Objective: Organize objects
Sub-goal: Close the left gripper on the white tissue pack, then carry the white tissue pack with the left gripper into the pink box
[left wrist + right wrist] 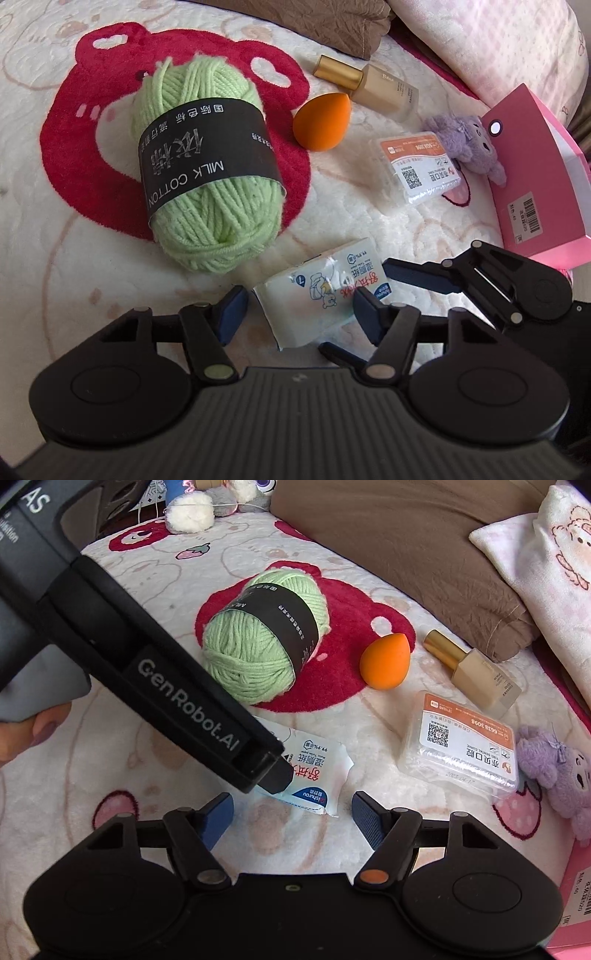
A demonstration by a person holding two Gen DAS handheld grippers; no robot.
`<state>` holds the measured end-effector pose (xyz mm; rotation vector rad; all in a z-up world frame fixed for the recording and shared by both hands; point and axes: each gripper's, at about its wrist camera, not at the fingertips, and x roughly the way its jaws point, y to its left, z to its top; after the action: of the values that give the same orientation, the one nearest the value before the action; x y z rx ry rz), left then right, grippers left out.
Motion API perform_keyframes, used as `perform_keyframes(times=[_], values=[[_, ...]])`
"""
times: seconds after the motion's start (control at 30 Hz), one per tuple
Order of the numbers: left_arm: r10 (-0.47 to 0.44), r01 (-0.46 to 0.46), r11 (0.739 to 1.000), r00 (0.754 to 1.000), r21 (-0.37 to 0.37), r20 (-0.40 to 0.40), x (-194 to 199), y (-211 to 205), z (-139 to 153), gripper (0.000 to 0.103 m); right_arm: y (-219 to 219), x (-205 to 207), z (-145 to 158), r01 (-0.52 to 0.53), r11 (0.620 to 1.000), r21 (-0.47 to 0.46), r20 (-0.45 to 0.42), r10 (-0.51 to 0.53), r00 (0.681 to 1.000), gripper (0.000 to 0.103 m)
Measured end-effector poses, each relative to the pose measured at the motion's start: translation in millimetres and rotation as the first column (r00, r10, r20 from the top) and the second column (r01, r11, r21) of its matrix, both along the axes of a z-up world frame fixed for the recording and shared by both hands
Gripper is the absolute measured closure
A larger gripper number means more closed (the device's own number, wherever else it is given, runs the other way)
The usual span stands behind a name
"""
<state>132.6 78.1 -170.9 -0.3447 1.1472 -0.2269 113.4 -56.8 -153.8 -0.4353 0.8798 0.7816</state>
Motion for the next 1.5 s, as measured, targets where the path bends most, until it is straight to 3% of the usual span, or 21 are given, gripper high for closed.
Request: perform_keyframes(times=[0.13,0.33,0.43,0.47,0.57,0.7,0.83,0.93,1.17,1.5], values=[[0.025,-0.024,0.999,1.0,-0.045,0.012,-6,-2,-1,0.052,-11,1,2,0.058,0.993,0.101,-0.069,-0.051,0.996,0.032],[0.004,-0.018,0.974,0.998,-0.226,-0.06,-11,-6,-7,0.057,-30,-15,11,0.134,0.988,0.079,-0.073,-0.128,0.989,0.027],[-0.01,-0.002,0.973,0.999,-0.233,-0.048,-15,-18,-6,0.062,-45,-20,15,0.198,0.976,0.089,-0.128,-0.186,0.974,0.023],[-0.015,0.004,0.971,0.999,-0.237,-0.042,-16,-21,-5,0.065,-50,-21,19,0.215,0.97,0.111,-0.133,-0.2,0.971,0.018],[-0.03,0.022,0.976,0.999,-0.216,-0.036,-17,-33,-6,0.071,-53,-16,9,0.261,0.962,0.086,-0.144,-0.247,0.958,0.013],[-0.025,0.019,0.983,0.999,-0.185,-0.029,-16,-40,-10,0.071,-54,-14,-4,0.307,0.948,0.09,-0.146,-0.292,0.945,0.01],[-0.019,0.011,0.981,0.999,-0.192,-0.036,-16,-38,-12,0.071,-45,-25,-8,0.285,0.957,0.053,-0.061,-0.282,0.957,0.011],[-0.018,0.013,0.984,0.999,-0.179,-0.028,-17,-39,-11,0.071,-46,-23,-6,0.276,0.96,0.037,-0.061,-0.274,0.96,0.011],[-0.041,0.041,0.99,0.999,-0.138,0.006,-22,-47,-4,0.071,-48,-30,-4,0.298,0.954,0.025,-0.041,-0.297,0.954,0.022],[-0.145,0.148,0.986,0.989,-0.076,0.039,-41,-68,28,0.071,-61,-47,21,0.339,0.94,0.03,-0.087,-0.335,0.938,0.024]])
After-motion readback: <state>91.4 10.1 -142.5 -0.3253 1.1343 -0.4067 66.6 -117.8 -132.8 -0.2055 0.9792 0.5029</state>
